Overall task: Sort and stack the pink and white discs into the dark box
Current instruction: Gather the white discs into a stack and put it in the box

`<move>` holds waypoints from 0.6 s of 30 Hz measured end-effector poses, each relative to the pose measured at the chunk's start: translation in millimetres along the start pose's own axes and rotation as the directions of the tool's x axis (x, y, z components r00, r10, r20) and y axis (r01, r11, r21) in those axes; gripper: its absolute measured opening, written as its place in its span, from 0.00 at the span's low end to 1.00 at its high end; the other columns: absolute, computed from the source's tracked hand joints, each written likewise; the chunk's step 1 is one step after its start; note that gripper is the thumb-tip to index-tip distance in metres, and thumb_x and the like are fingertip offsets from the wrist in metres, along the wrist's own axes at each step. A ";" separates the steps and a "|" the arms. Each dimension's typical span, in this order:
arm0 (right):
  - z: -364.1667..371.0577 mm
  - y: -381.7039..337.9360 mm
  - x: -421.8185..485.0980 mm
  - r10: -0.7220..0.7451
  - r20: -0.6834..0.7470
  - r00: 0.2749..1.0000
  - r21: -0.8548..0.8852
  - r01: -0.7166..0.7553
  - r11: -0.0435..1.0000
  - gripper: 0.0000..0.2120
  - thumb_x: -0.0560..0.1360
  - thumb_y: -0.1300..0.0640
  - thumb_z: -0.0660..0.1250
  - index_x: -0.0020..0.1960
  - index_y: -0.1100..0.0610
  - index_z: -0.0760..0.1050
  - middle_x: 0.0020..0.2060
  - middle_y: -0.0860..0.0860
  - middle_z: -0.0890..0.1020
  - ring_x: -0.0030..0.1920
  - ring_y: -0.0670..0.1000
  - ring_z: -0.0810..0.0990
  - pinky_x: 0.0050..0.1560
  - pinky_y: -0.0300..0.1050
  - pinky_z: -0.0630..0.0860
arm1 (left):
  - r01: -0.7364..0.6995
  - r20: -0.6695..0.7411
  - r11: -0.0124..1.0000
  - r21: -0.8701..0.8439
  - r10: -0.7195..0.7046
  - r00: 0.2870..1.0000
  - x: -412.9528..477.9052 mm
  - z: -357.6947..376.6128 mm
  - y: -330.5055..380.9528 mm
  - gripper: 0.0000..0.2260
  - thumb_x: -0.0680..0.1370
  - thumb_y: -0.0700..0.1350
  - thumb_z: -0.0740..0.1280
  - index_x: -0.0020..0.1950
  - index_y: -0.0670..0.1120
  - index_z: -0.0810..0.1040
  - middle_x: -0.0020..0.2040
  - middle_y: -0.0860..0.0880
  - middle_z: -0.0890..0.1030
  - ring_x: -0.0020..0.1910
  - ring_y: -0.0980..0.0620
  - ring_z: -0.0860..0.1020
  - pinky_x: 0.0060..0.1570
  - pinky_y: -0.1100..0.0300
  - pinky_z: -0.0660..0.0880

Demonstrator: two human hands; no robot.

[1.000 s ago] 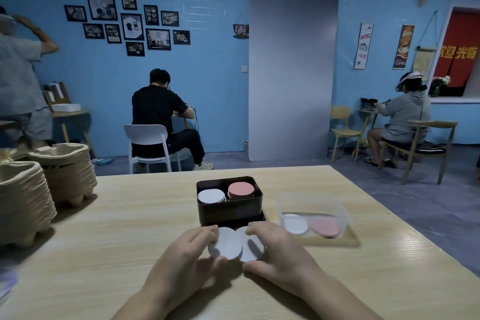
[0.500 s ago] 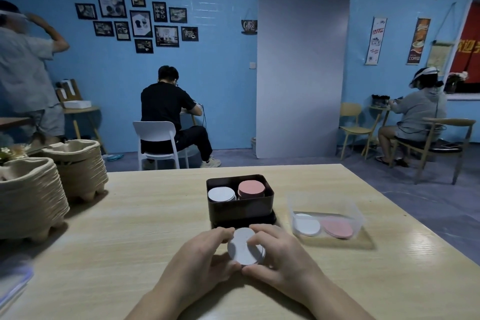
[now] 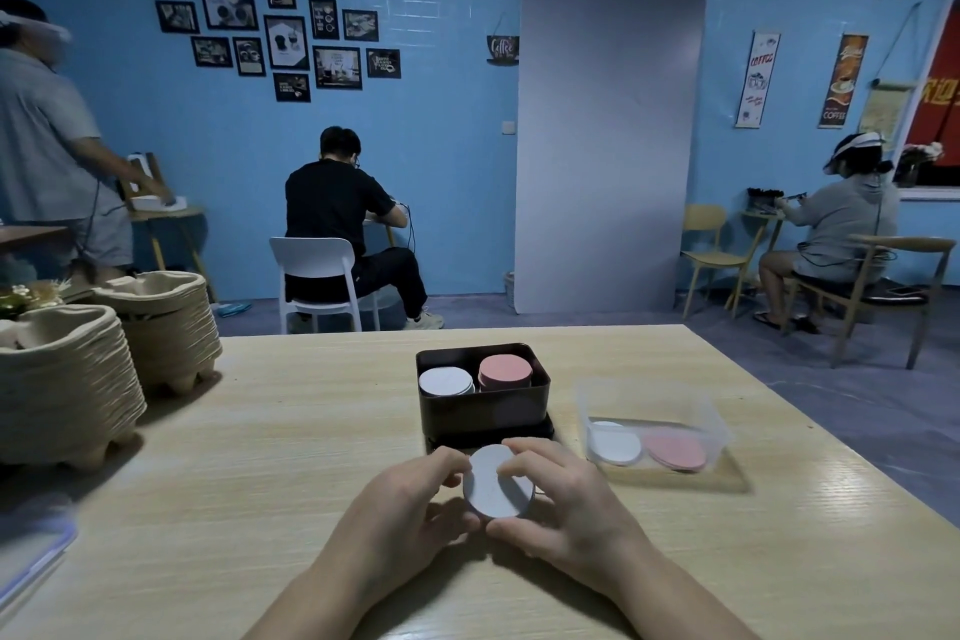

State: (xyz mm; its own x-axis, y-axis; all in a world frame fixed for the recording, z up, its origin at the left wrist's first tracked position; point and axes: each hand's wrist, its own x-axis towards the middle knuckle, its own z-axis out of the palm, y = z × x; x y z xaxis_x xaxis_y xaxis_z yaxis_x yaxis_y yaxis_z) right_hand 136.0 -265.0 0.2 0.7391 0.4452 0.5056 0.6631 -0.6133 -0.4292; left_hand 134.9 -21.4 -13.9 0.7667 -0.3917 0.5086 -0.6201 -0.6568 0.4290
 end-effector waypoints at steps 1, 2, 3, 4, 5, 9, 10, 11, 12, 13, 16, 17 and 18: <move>0.1 0.3 0.2 0.002 0.000 1.000 0.001 -0.002 1.000 0.19 0.70 0.36 0.74 0.53 0.45 0.75 0.65 0.39 0.75 0.67 0.40 0.72 0.64 0.35 0.69 | -0.005 0.002 1.000 0.015 0.005 1.000 0.4 -0.6 1.0 0.14 0.75 0.60 0.68 0.57 0.59 0.71 0.53 0.59 0.81 0.50 0.59 0.79 0.43 0.62 0.79; 0.4 0.5 0.6 0.005 0.002 1.000 -0.004 -0.005 1.000 0.19 0.69 0.35 0.74 0.52 0.44 0.75 0.64 0.38 0.74 0.67 0.39 0.72 0.64 0.35 0.68 | -0.011 0.001 0.999 0.035 0.011 1.000 0.6 -1.1 1.4 0.14 0.75 0.61 0.66 0.57 0.59 0.71 0.51 0.59 0.81 0.49 0.58 0.80 0.42 0.61 0.79; 0.7 0.7 1.1 0.005 0.003 1.000 -0.010 -0.005 1.000 0.19 0.69 0.35 0.74 0.52 0.44 0.75 0.64 0.37 0.73 0.67 0.39 0.72 0.64 0.35 0.68 | -0.019 -0.001 0.998 0.056 0.019 1.000 1.0 -1.3 1.5 0.13 0.75 0.61 0.66 0.56 0.58 0.71 0.51 0.59 0.82 0.48 0.57 0.80 0.42 0.59 0.79; 1.0 0.9 1.6 0.005 0.005 1.000 -0.016 -0.005 1.000 0.19 0.69 0.35 0.74 0.52 0.44 0.74 0.64 0.37 0.74 0.67 0.39 0.72 0.64 0.34 0.68 | -0.026 -0.002 0.997 0.075 0.026 1.000 1.5 -1.3 1.5 0.13 0.75 0.60 0.66 0.56 0.58 0.71 0.51 0.59 0.82 0.47 0.56 0.80 0.42 0.57 0.79; 1.6 1.2 2.1 0.002 0.010 1.000 -0.025 -0.002 1.000 0.19 0.69 0.35 0.74 0.51 0.44 0.74 0.64 0.38 0.74 0.67 0.39 0.72 0.64 0.33 0.67 | -0.033 0.000 0.995 0.095 0.033 0.999 1.6 -1.0 0.9 0.12 0.75 0.59 0.66 0.56 0.58 0.71 0.50 0.59 0.82 0.46 0.55 0.80 0.42 0.56 0.79; 4.8 1.6 2.1 -0.007 0.039 0.999 -0.082 0.010 0.997 0.17 0.70 0.35 0.72 0.49 0.45 0.74 0.67 0.42 0.76 0.69 0.40 0.71 0.65 0.33 0.66 | -0.041 0.022 0.989 0.141 0.038 0.999 1.4 -0.3 -1.0 0.11 0.75 0.59 0.65 0.53 0.57 0.71 0.47 0.57 0.82 0.43 0.53 0.79 0.42 0.53 0.78; 5.1 1.5 2.0 -0.002 0.050 0.999 -0.093 0.007 0.996 0.18 0.70 0.35 0.71 0.50 0.45 0.74 0.68 0.42 0.75 0.70 0.41 0.71 0.66 0.35 0.67 | -0.038 0.030 0.990 0.138 0.035 0.999 1.6 -0.1 -1.3 0.11 0.75 0.59 0.65 0.53 0.57 0.71 0.46 0.57 0.82 0.43 0.53 0.78 0.42 0.53 0.77; 5.0 1.1 2.5 -0.002 0.057 0.998 -0.103 0.007 0.995 0.18 0.70 0.35 0.70 0.51 0.45 0.74 0.68 0.41 0.75 0.70 0.41 0.71 0.66 0.36 0.68 | -0.037 0.036 0.990 0.137 0.033 0.999 2.4 -0.2 -1.3 0.11 0.75 0.59 0.66 0.53 0.57 0.70 0.46 0.57 0.82 0.43 0.53 0.78 0.42 0.53 0.77; 4.5 0.2 3.3 -0.001 0.060 0.998 -0.109 0.007 0.994 0.18 0.70 0.35 0.70 0.51 0.45 0.74 0.67 0.41 0.75 0.69 0.41 0.71 0.65 0.37 0.69 | -0.034 0.043 0.990 0.138 0.028 0.999 2.1 -0.4 -1.1 0.11 0.75 0.59 0.66 0.53 0.57 0.70 0.46 0.57 0.82 0.43 0.53 0.78 0.42 0.53 0.77; 3.3 -1.4 4.5 -0.002 0.056 0.998 -0.111 0.008 0.994 0.18 0.69 0.35 0.70 0.50 0.46 0.74 0.66 0.41 0.76 0.67 0.41 0.73 0.63 0.37 0.70 | -0.035 0.050 0.989 0.143 0.028 0.998 2.3 -1.0 -0.7 0.11 0.75 0.60 0.66 0.53 0.58 0.70 0.47 0.57 0.81 0.44 0.53 0.78 0.42 0.53 0.77; -2.4 -5.1 8.7 -0.011 0.020 1.000 -0.098 0.013 0.995 0.17 0.68 0.36 0.72 0.48 0.46 0.75 0.59 0.39 0.78 0.59 0.40 0.76 0.55 0.37 0.74 | -0.073 0.055 0.976 0.206 0.063 0.997 2.7 -7.9 3.4 0.10 0.76 0.58 0.65 0.55 0.58 0.72 0.50 0.58 0.81 0.46 0.54 0.78 0.40 0.56 0.77; -4.5 -5.7 10.2 -0.013 0.010 1.000 -0.086 0.013 0.996 0.17 0.68 0.37 0.73 0.47 0.46 0.75 0.56 0.39 0.78 0.57 0.40 0.76 0.54 0.38 0.75 | -0.088 0.049 0.968 0.237 0.078 0.996 3.1 -11.1 5.0 0.10 0.77 0.57 0.65 0.56 0.58 0.73 0.53 0.59 0.81 0.48 0.54 0.79 0.41 0.58 0.77; -6.5 -5.9 11.7 -0.013 0.000 1.000 -0.071 0.013 0.997 0.17 0.68 0.37 0.73 0.46 0.47 0.74 0.55 0.39 0.78 0.55 0.41 0.76 0.53 0.40 0.75 | -0.101 0.030 0.958 0.268 0.096 0.995 4.1 -14.6 6.4 0.11 0.77 0.56 0.66 0.57 0.57 0.73 0.56 0.59 0.81 0.52 0.55 0.79 0.44 0.59 0.78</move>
State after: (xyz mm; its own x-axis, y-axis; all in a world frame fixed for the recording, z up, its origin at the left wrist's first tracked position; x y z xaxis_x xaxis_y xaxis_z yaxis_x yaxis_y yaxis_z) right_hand 139.9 -260.5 13.5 0.7301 0.4532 0.5115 0.6627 -0.6521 -0.3682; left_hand 131.7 -17.7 1.8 0.7080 -0.4720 0.5253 -0.6268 -0.7627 0.1595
